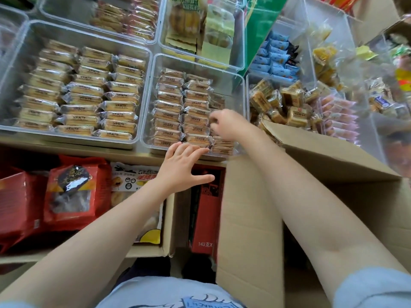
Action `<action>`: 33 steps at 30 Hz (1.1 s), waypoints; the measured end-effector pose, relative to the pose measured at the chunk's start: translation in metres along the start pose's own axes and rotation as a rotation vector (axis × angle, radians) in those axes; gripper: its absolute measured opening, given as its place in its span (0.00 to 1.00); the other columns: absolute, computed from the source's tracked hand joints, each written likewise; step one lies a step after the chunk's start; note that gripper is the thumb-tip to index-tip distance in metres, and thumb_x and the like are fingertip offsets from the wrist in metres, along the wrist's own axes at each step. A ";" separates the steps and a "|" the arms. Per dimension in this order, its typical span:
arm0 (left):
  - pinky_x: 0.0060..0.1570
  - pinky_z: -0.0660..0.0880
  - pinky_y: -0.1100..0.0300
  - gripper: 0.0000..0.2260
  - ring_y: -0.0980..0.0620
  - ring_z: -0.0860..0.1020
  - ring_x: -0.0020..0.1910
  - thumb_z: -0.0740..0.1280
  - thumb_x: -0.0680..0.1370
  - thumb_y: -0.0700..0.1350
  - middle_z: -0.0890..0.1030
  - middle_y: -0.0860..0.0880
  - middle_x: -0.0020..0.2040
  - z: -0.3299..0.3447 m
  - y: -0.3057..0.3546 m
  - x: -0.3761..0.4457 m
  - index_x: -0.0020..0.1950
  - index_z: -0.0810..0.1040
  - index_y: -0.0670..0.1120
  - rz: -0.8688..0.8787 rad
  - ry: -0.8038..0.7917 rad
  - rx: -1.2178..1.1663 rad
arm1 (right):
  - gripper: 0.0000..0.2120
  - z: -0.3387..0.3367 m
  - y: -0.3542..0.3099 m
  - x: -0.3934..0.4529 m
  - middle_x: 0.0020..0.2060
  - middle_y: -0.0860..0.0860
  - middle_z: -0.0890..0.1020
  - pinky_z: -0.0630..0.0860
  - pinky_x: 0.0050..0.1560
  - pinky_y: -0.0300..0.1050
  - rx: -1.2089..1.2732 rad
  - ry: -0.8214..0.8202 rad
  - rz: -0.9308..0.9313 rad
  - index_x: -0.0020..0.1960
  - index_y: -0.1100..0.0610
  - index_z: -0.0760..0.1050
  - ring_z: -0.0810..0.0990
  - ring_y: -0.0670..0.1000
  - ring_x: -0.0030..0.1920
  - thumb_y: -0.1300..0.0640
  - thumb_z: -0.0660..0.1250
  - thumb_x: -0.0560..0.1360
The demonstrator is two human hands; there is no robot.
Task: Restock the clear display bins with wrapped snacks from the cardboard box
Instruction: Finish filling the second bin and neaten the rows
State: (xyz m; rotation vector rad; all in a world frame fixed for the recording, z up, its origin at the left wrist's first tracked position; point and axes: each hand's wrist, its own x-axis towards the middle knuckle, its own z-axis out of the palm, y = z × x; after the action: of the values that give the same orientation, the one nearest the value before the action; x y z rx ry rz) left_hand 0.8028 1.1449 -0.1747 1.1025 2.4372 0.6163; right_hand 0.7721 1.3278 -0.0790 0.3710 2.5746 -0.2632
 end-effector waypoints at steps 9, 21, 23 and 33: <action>0.72 0.63 0.46 0.19 0.48 0.68 0.71 0.64 0.80 0.55 0.75 0.47 0.69 -0.036 0.096 -0.020 0.67 0.78 0.47 0.107 0.242 -0.394 | 0.14 -0.085 0.070 -0.212 0.37 0.58 0.81 0.75 0.32 0.44 0.906 0.005 -0.315 0.48 0.61 0.79 0.79 0.57 0.35 0.55 0.58 0.84; 0.71 0.59 0.55 0.14 0.51 0.77 0.63 0.61 0.81 0.53 0.83 0.52 0.57 0.013 0.272 -0.032 0.59 0.82 0.51 0.350 0.256 -0.122 | 0.11 0.145 0.311 -0.234 0.50 0.56 0.82 0.75 0.40 0.44 0.366 -0.207 0.516 0.59 0.57 0.77 0.80 0.55 0.45 0.53 0.62 0.81; 0.66 0.63 0.57 0.14 0.52 0.78 0.60 0.61 0.80 0.53 0.84 0.52 0.54 0.015 0.280 -0.031 0.58 0.82 0.50 0.293 0.291 -0.164 | 0.13 0.165 0.319 -0.231 0.59 0.57 0.80 0.74 0.48 0.45 0.213 -0.299 0.442 0.62 0.60 0.77 0.80 0.58 0.54 0.55 0.62 0.81; 0.36 0.63 0.70 0.11 0.55 0.75 0.39 0.67 0.80 0.49 0.82 0.49 0.44 0.028 0.300 -0.026 0.57 0.83 0.45 0.152 0.327 -0.044 | 0.49 0.238 0.359 -0.226 0.75 0.56 0.67 0.67 0.72 0.59 -0.265 -0.675 0.202 0.79 0.55 0.55 0.67 0.61 0.73 0.44 0.79 0.68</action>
State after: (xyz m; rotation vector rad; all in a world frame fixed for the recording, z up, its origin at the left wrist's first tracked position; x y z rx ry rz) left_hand 1.0129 1.3085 -0.0323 1.2627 2.6091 0.9611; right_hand 1.1828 1.5583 -0.2031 0.3631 1.8614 0.0307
